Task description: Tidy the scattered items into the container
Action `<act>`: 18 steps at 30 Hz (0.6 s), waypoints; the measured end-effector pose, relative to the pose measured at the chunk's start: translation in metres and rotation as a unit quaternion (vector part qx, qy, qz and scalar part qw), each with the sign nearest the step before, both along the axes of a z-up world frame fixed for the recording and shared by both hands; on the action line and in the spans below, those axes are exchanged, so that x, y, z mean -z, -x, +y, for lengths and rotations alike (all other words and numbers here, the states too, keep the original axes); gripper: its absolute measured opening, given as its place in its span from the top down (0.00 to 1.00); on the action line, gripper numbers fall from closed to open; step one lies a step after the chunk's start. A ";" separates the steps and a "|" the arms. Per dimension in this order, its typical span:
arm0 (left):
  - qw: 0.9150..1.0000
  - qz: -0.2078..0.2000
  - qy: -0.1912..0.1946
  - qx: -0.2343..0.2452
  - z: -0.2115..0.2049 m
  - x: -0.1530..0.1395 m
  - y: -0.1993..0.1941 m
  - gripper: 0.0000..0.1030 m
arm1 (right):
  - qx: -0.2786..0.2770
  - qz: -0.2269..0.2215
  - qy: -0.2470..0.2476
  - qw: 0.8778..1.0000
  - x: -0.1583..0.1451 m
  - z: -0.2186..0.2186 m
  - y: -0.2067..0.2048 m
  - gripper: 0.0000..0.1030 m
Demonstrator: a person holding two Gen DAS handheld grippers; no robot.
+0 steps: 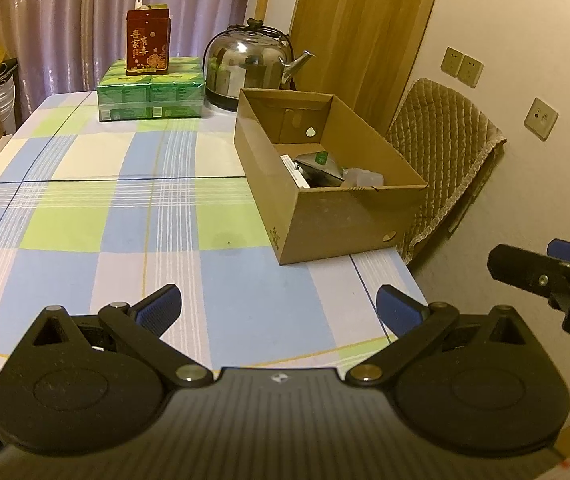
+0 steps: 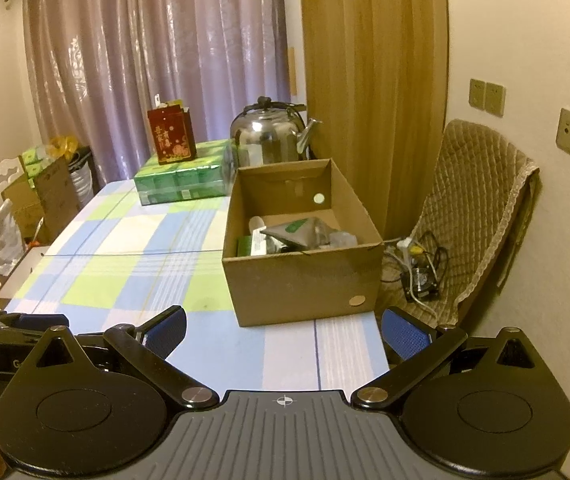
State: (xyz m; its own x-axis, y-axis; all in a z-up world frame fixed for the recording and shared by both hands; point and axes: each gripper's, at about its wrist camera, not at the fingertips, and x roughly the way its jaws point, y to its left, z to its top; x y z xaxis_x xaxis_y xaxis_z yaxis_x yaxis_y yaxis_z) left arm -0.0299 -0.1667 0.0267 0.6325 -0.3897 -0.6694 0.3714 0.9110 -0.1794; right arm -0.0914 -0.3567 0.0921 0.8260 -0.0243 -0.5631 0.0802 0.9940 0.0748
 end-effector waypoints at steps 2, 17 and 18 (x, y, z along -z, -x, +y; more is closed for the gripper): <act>1.000 0.001 -0.003 0.001 -0.001 0.001 0.000 0.01 | -0.001 0.001 -0.001 1.000 0.001 0.000 0.000 0.02; 1.000 0.010 -0.012 0.006 -0.007 0.010 -0.001 0.01 | 0.004 0.009 -0.001 1.000 0.012 -0.006 -0.004 0.02; 1.000 0.011 -0.013 0.006 -0.008 0.011 -0.002 0.01 | 0.005 0.010 -0.002 1.000 0.013 -0.007 -0.005 0.02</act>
State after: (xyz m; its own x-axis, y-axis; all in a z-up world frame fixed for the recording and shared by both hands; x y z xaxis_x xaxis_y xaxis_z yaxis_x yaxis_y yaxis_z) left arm -0.0281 -0.1742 0.0157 0.6126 -0.3800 -0.6931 0.3787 0.9107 -0.1646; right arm -0.0869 -0.3635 0.0791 0.8147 -0.0302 -0.5791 0.0914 0.9928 0.0768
